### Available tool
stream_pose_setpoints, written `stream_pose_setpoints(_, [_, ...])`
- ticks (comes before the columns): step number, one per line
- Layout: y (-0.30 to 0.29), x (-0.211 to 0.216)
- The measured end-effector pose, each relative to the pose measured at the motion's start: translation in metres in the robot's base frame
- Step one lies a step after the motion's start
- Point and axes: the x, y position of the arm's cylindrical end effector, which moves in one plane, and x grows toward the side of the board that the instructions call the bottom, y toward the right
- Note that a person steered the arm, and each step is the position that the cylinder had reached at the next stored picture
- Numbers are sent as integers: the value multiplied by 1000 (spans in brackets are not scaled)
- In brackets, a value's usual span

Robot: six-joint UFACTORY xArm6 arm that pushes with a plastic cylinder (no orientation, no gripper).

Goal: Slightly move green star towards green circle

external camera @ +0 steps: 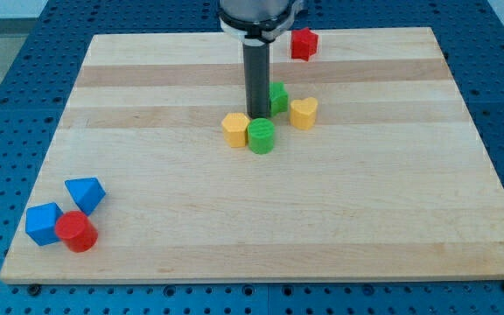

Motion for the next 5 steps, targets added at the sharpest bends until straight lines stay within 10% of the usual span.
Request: stream_pose_setpoints(5, [32,-70])
